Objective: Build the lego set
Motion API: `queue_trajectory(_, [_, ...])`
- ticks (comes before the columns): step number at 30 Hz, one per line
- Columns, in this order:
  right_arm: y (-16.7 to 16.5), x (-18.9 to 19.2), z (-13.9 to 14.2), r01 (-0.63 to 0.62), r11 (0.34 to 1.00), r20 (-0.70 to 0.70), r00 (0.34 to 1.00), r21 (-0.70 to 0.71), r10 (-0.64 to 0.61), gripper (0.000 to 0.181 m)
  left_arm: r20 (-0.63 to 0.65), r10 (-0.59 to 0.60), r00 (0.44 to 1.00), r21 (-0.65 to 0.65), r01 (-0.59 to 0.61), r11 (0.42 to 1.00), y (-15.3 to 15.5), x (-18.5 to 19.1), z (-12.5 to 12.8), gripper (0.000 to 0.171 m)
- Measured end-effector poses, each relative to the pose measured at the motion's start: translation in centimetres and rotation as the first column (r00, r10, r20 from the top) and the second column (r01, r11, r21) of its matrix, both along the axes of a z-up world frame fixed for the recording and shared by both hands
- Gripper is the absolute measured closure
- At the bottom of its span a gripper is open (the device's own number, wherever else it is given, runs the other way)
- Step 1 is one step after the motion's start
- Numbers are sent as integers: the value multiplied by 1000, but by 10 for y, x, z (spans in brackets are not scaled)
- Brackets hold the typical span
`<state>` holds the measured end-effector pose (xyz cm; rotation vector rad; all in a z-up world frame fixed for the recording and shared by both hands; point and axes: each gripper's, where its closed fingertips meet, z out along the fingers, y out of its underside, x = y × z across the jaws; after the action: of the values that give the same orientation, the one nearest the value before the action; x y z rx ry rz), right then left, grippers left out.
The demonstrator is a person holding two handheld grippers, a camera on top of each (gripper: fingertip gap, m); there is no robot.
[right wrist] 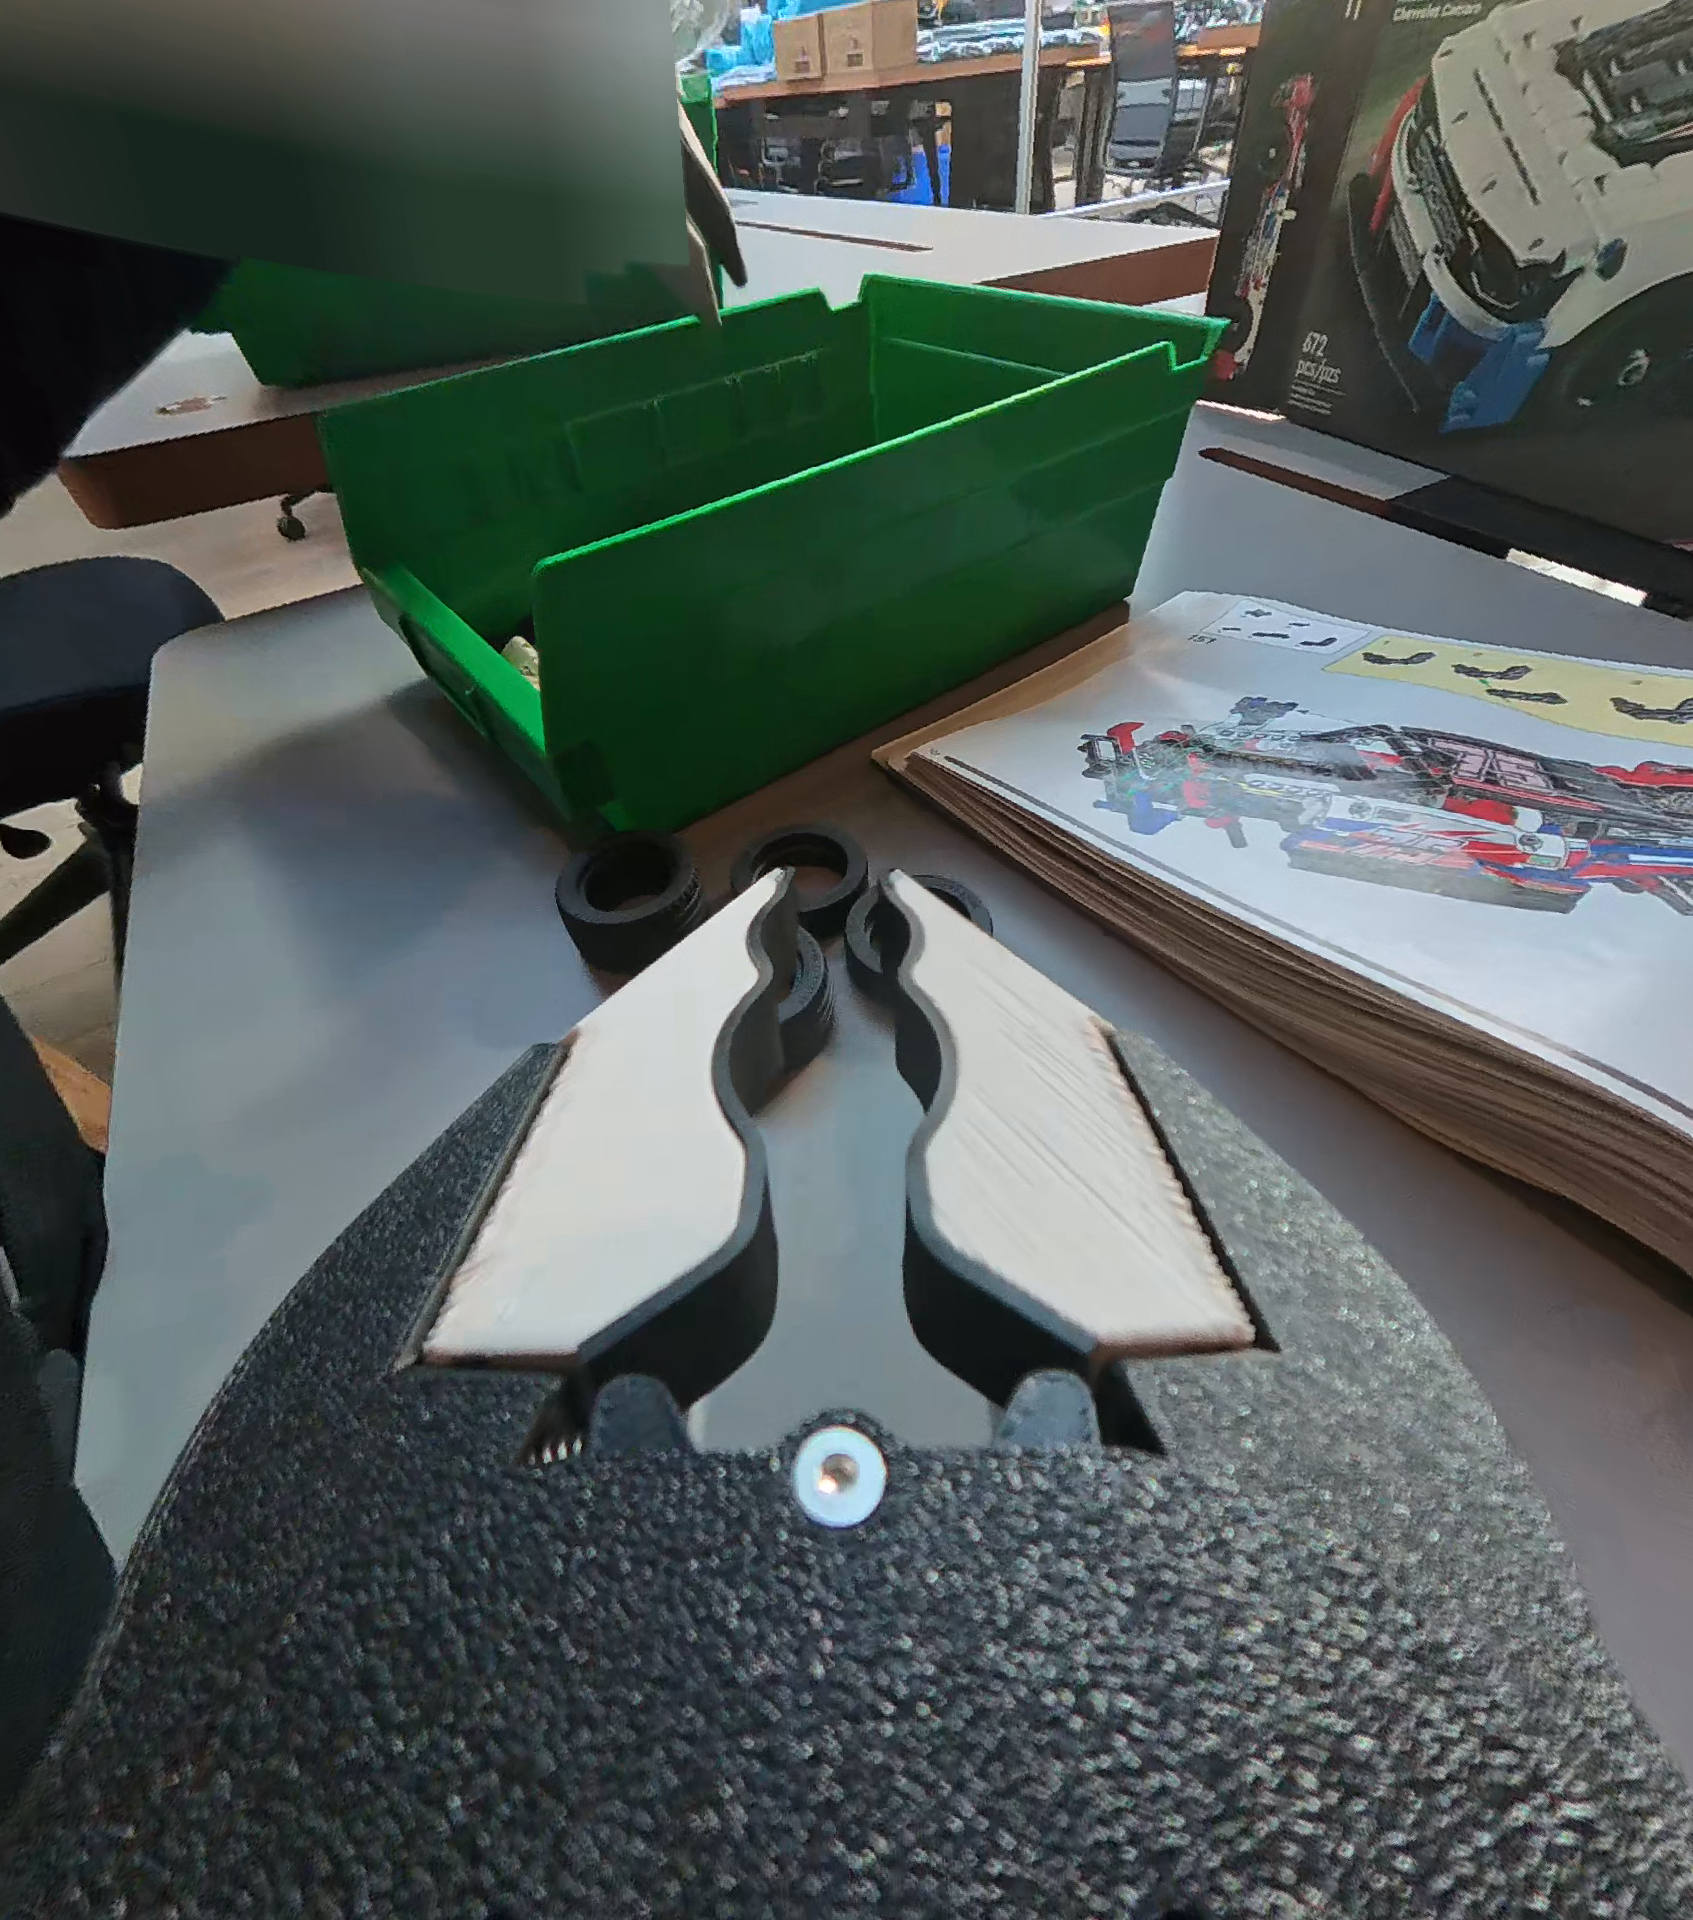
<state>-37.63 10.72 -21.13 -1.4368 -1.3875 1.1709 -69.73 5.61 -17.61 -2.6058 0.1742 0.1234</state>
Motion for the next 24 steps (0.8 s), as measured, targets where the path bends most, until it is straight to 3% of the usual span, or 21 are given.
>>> queue_trajectory(3, [3,-3,-1,2,1000,9,1000,-3,-2,167,45,49,998,41,-50,998,8,0,-1,124])
queue_trajectory(7, [5,-6,-3,5,1000,18,1000,0,-5,167,-11,94,995,18,-94,995,11,-16,-11,124])
queue_trajectory(24, [7,-7,-5,12,1000,31,999,-6,-12,167,2,133,991,84,-133,988,29,-32,-11,128])
